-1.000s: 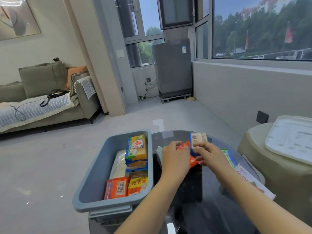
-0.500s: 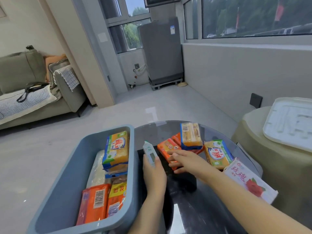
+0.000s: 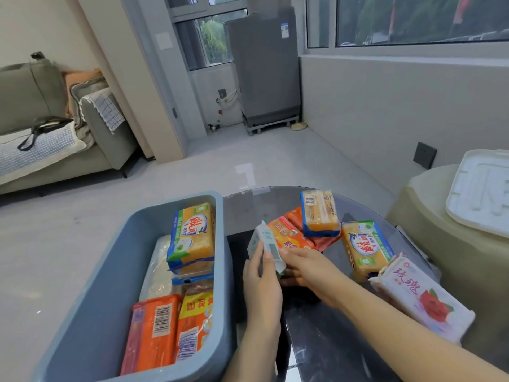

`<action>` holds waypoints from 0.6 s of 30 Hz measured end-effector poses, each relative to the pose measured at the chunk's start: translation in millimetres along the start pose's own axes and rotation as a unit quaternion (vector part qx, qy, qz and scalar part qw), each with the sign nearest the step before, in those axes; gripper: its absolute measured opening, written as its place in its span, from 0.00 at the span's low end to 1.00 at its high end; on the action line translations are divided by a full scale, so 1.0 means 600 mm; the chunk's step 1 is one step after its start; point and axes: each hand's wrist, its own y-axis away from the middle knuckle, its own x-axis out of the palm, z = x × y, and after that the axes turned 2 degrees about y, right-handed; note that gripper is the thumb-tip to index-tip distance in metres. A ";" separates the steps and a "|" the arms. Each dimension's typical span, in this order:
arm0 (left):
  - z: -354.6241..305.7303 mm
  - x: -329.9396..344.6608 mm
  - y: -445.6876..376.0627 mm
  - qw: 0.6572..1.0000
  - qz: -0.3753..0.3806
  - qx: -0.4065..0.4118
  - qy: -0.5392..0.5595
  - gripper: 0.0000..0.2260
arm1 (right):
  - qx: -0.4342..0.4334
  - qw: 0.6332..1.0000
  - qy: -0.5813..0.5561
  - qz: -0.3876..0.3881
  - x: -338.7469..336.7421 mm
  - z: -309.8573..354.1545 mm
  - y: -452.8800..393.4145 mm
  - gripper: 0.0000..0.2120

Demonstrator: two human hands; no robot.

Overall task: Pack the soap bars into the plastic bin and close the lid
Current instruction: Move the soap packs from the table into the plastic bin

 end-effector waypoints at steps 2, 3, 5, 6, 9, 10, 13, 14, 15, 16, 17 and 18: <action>-0.008 -0.002 0.005 1.000 0.002 0.006 0.005 0.14 | -0.012 1.000 0.015 -0.018 0.001 0.003 0.003 0.10; -0.011 -0.004 0.009 1.000 0.004 0.012 0.004 0.13 | -0.021 0.999 0.021 -0.023 0.002 0.006 0.006 0.10; -0.020 -0.005 0.020 1.000 0.005 0.025 0.002 0.12 | -0.036 0.998 0.027 -0.034 0.001 0.015 0.015 0.12; -0.025 -0.004 0.027 0.999 0.002 0.035 0.003 0.12 | -0.042 0.998 0.024 -0.040 -0.001 0.021 0.021 0.14; -0.042 0.005 0.049 0.997 0.002 0.070 0.017 0.14 | -0.056 0.997 0.009 -0.054 -0.008 0.039 0.040 0.19; -0.046 0.008 0.055 0.997 0.010 0.068 0.038 0.16 | -0.062 0.996 0.003 -0.060 -0.013 0.046 0.048 0.18; -0.054 0.021 0.071 0.994 0.031 0.041 0.101 0.25 | -0.086 0.993 0.015 -0.083 -0.035 0.063 0.076 0.13; -0.056 0.026 0.077 0.992 0.035 0.037 0.114 0.27 | -0.089 0.992 0.027 -0.090 -0.046 0.067 0.087 0.11; -0.057 0.033 0.082 0.991 0.040 0.030 0.125 0.28 | -0.089 0.991 0.037 -0.096 -0.059 0.068 0.099 0.10; -0.060 0.040 0.089 0.990 0.050 0.018 0.134 0.27 | -0.085 0.990 0.046 -0.105 -0.072 0.068 0.112 0.09; -0.060 0.048 0.095 0.988 0.068 0.005 0.140 0.23 | -0.082 0.989 0.051 -0.114 -0.087 0.067 0.125 0.09; -0.061 0.057 0.103 0.985 0.095 -0.008 0.143 0.18 | -0.084 0.988 0.056 -0.120 -0.103 0.066 0.141 0.08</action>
